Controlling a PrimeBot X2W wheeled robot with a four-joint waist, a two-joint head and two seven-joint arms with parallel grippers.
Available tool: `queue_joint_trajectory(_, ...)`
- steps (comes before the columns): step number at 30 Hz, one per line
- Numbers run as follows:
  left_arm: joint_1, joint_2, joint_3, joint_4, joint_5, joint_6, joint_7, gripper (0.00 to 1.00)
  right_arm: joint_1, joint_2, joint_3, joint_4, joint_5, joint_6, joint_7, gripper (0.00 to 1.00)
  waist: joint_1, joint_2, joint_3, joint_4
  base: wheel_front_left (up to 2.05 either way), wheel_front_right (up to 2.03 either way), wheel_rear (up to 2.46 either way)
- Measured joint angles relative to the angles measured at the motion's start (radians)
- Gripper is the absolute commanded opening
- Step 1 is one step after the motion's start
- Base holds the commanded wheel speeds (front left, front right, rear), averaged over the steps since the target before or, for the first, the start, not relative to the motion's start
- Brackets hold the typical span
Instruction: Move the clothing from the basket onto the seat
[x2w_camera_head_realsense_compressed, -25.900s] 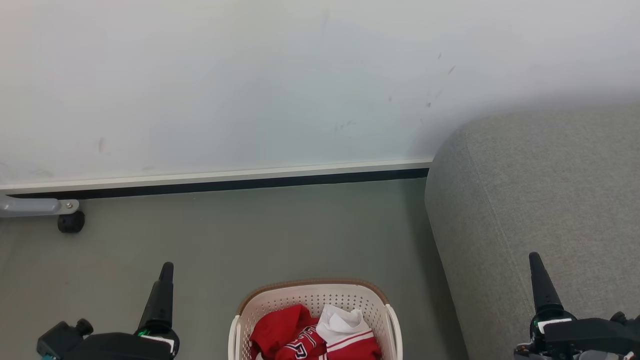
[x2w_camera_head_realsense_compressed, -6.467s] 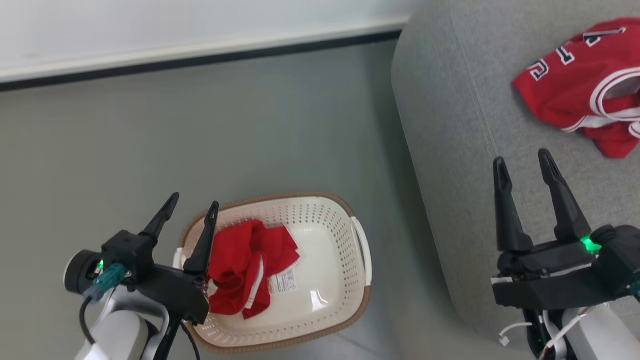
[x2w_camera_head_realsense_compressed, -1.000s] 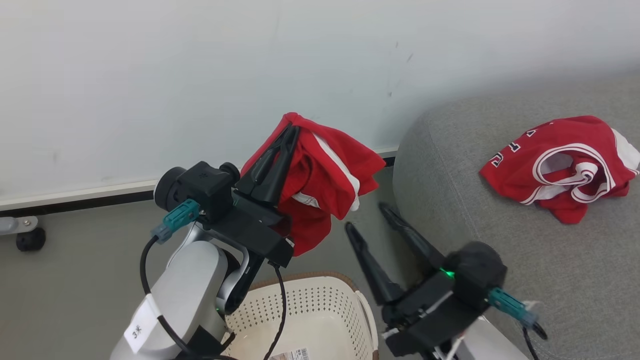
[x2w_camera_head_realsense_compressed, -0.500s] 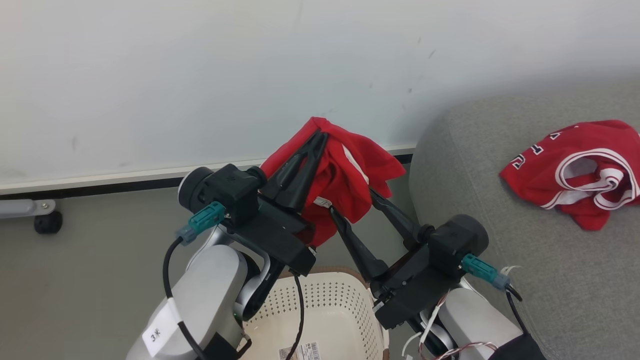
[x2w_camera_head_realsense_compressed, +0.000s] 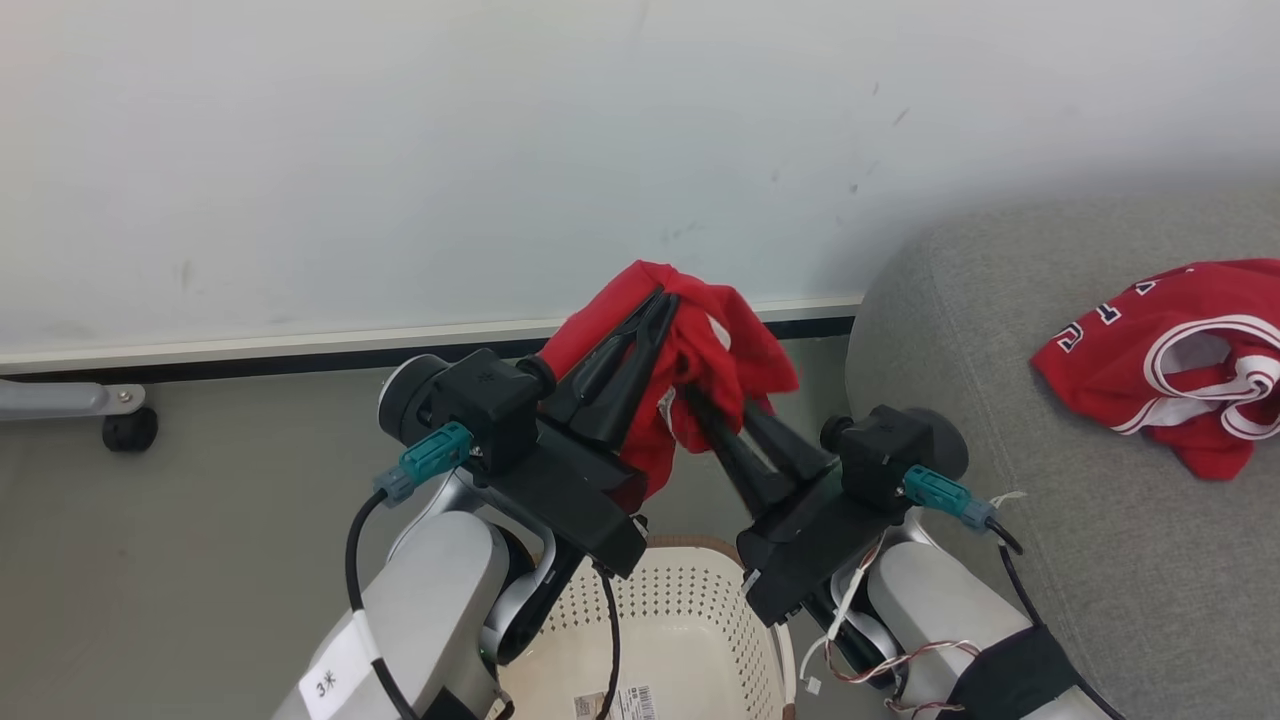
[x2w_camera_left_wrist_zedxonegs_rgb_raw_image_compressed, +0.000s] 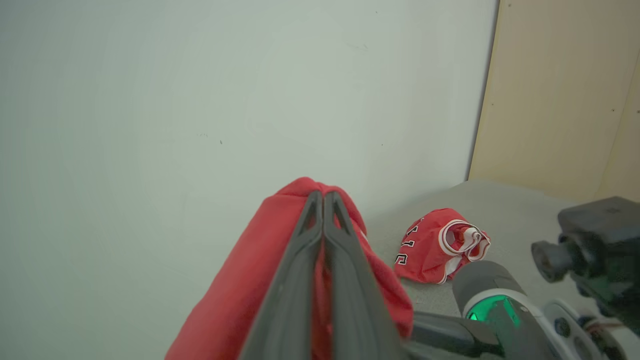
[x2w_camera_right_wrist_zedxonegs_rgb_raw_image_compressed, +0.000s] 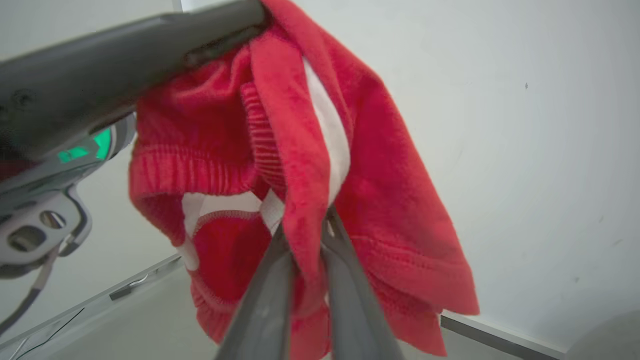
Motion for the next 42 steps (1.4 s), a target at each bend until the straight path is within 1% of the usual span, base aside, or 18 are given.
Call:
queue_joint_trajectory(5,0.003,0.003,0.001,-0.005,0.000,0.000,0.006,0.00,-0.005,0.001,0.012,0.023,0.012,0.000,0.000,0.00,0.0000,0.0000,0.000,0.004,0.00,0.00,0.00)
queue_joint_trajectory(10,0.016,0.015,0.012,-0.007,-0.002,0.007,0.008,0.00,-0.007,0.002,0.008,0.027,0.032,0.000,-0.001,0.00,0.0000,0.0000,0.003,0.001,0.00,0.00,0.00)
queue_joint_trajectory(11,0.019,0.020,0.016,-0.009,-0.002,0.014,0.010,0.00,-0.007,0.002,0.008,0.026,0.034,0.000,-0.001,0.00,0.0000,0.0000,0.003,-0.001,0.00,0.00,0.00)
queue_joint_trajectory(15,0.032,0.031,0.024,-0.011,-0.003,0.022,0.011,0.00,-0.008,0.000,-0.029,0.017,0.035,0.001,-0.001,0.00,0.0000,0.0000,0.006,-0.019,0.00,0.00,0.00)
queue_joint_trajectory(16,0.035,0.033,0.024,-0.011,-0.003,0.022,0.012,0.02,-0.008,-0.003,-0.037,0.012,0.035,0.001,-0.001,0.00,0.0000,0.0000,0.006,-0.023,0.00,0.00,0.00)
queue_joint_trajectory(17,0.036,0.034,0.024,-0.012,-0.003,0.022,0.013,0.20,-0.008,-0.007,-0.046,0.007,0.035,0.001,-0.001,0.00,0.0000,0.0000,0.006,-0.027,0.00,0.00,0.00)
queue_joint_trajectory(18,0.037,0.035,0.024,-0.014,-0.003,0.022,0.020,0.25,-0.008,-0.012,-0.055,0.001,0.035,0.001,-0.001,0.00,0.0000,0.0000,0.006,-0.031,0.00,0.00,0.00)
queue_joint_trajectory(19,0.037,0.036,0.023,-0.014,-0.003,0.022,0.021,0.48,-0.009,-0.018,-0.068,-0.007,0.035,0.001,-0.001,0.00,0.0000,0.0000,0.006,-0.036,0.00,0.00,0.00)
queue_joint_trajectory(20,0.038,0.037,0.023,-0.014,-0.003,0.022,0.022,0.85,-0.011,-0.026,-0.080,-0.016,0.035,0.000,-0.001,0.00,0.0000,0.0000,0.005,-0.040,0.00,0.00,0.00)
queue_joint_trajectory(21,0.039,0.038,0.023,-0.014,-0.004,0.022,0.026,1.00,-0.014,-0.035,-0.092,-0.026,0.035,-0.001,-0.001,0.00,0.0000,0.0000,0.005,-0.044,0.00,0.00,0.00)
queue_joint_trajectory(26,0.049,0.045,0.023,-0.022,-0.009,0.024,0.029,1.00,-0.024,-0.085,-0.153,-0.073,0.034,-0.014,-0.005,0.00,0.0000,0.0000,0.004,-0.068,0.00,0.00,0.00)
queue_joint_trajectory(34,0.085,0.063,0.015,-0.042,-0.009,0.024,0.039,1.00,-0.030,-0.159,-0.231,-0.177,0.021,-0.049,-0.008,0.00,0.0000,0.0000,0.000,-0.122,0.00,0.00,0.00)
queue_joint_trajectory(42,0.125,0.079,0.004,-0.074,-0.009,0.024,0.044,1.00,0.036,-0.215,-0.283,-0.321,-0.011,-0.081,-0.008,0.00,0.0000,0.0000,0.000,-0.200,0.00,0.00,0.00)
